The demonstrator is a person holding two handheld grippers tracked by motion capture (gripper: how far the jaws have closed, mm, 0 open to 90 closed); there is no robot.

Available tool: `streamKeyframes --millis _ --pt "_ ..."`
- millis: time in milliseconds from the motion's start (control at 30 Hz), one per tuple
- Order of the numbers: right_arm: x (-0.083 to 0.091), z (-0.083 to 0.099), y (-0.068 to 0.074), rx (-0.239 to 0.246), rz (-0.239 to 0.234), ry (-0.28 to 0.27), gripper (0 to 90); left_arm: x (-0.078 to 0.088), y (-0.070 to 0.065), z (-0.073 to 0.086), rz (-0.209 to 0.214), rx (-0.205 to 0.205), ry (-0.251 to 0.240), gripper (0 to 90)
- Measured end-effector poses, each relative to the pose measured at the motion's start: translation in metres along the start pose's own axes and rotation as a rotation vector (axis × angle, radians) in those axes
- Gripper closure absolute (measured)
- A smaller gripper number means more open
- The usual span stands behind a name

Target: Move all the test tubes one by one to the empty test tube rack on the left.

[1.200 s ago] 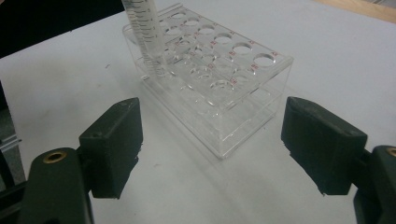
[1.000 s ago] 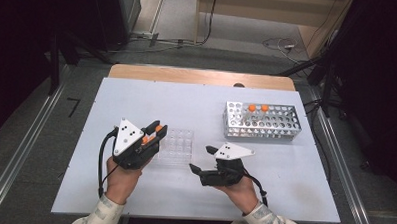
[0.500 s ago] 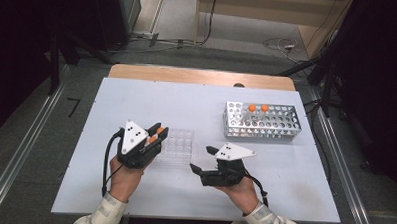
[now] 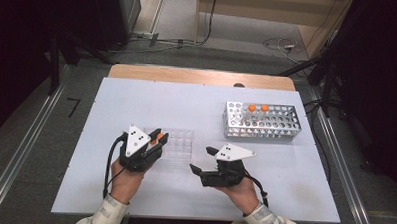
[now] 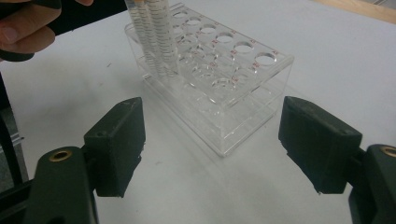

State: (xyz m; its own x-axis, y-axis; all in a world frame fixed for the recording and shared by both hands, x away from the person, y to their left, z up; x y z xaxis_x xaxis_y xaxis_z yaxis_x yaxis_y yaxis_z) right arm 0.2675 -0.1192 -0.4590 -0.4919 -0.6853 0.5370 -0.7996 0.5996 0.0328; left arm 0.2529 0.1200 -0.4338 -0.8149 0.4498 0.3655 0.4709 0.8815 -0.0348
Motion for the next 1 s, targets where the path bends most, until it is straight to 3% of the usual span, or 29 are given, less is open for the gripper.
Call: streamKeyframes --millis 400,500,767,1000 --pt "0.0 0.0 -0.001 -0.005 0.004 -0.002 22.0 0.002 -0.002 -0.002 0.022 0.011 -0.015 64.2" --pt "0.001 0.0 -0.002 -0.009 0.01 -0.006 21.9 0.003 -0.005 -0.002 0.023 0.012 -0.024 57.0" --pt "0.003 0.0 -0.01 -0.019 0.043 -0.015 22.0 0.004 -0.012 -0.005 0.037 0.034 -0.016 24.7" --pt "0.009 -0.002 -0.026 -0.06 0.124 -0.029 22.2 0.003 -0.015 -0.006 0.046 0.038 -0.013 21.2"
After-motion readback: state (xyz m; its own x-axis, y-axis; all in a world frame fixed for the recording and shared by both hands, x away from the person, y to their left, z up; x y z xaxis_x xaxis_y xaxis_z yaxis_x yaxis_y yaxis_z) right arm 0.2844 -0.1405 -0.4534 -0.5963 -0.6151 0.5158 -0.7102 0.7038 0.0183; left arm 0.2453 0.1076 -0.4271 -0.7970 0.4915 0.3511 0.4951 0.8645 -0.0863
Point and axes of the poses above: each handheld gripper's, and its own axes: x roughly backward along the jaws, z roughly out of its underside, y roughly to its left, the point moved 2 cm from there along -x, roughly forward along the jaws, and after that the axes turned 3 degrees about z, right-handed, at the moved point
